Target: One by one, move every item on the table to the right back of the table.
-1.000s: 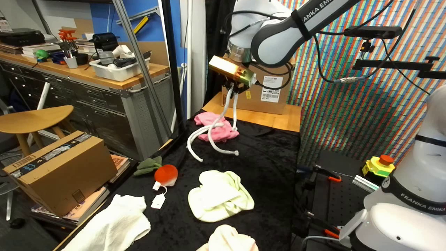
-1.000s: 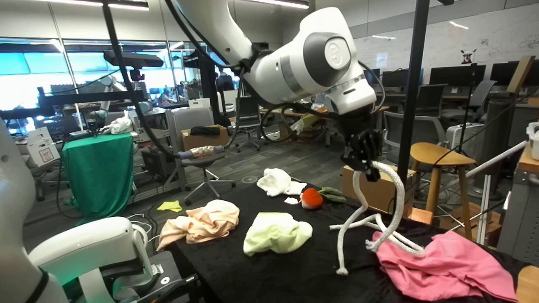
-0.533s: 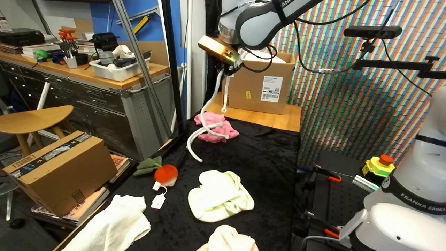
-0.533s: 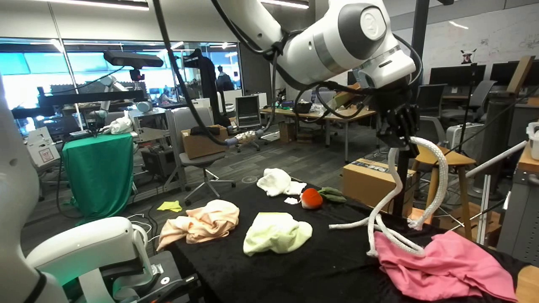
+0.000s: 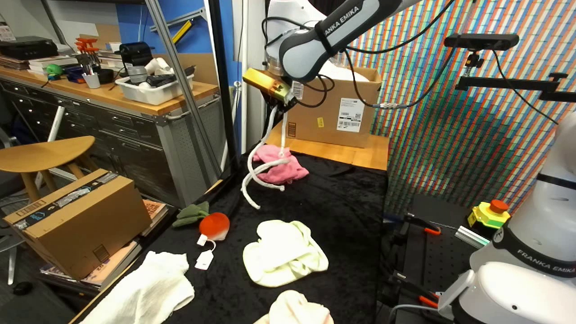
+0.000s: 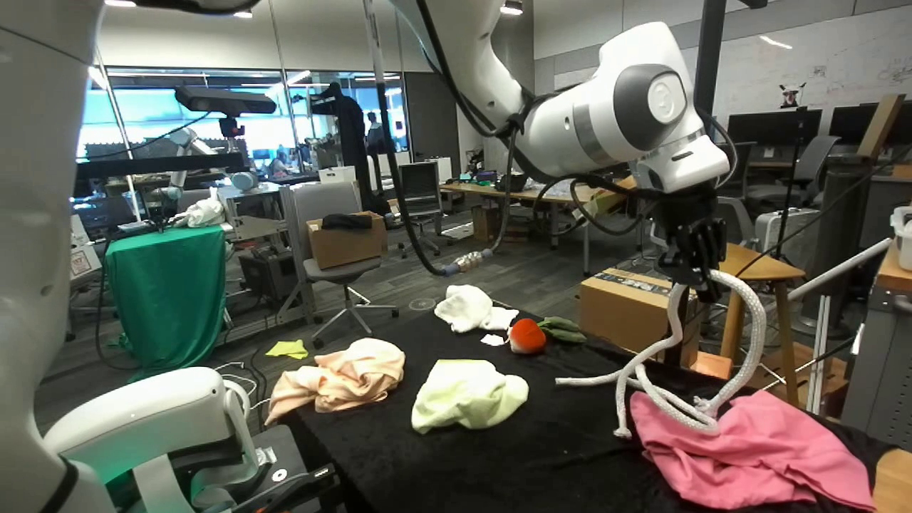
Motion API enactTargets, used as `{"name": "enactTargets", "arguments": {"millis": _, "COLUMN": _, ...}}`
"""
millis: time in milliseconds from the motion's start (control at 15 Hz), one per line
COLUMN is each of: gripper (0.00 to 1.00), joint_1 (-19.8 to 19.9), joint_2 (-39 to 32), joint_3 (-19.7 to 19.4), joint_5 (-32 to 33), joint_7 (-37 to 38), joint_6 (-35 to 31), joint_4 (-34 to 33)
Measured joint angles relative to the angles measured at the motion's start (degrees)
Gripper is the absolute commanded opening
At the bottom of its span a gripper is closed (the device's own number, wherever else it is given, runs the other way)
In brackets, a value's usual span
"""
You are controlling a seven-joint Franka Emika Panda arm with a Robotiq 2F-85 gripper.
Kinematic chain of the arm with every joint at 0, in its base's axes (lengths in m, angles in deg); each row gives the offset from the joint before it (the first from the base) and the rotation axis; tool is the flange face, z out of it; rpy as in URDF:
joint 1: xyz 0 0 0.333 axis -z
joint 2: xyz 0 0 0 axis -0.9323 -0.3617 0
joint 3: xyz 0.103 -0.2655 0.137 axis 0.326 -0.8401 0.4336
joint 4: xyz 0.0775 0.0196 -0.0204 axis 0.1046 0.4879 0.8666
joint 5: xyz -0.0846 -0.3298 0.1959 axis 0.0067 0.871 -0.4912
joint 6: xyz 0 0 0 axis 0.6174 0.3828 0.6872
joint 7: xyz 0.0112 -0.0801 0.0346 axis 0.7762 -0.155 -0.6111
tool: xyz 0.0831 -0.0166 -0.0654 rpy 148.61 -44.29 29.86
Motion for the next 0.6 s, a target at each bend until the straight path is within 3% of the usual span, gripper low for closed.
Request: {"name": "enactTargets", "arguments": {"millis": 600, "gripper": 0.14, "joint_1": 0.0, "joint_2": -11.9, "joint_3": -1.4, "joint_5": -4.8, "joint_7": -2.6, "joint_6": 1.0, "joint_4": -6.8}}
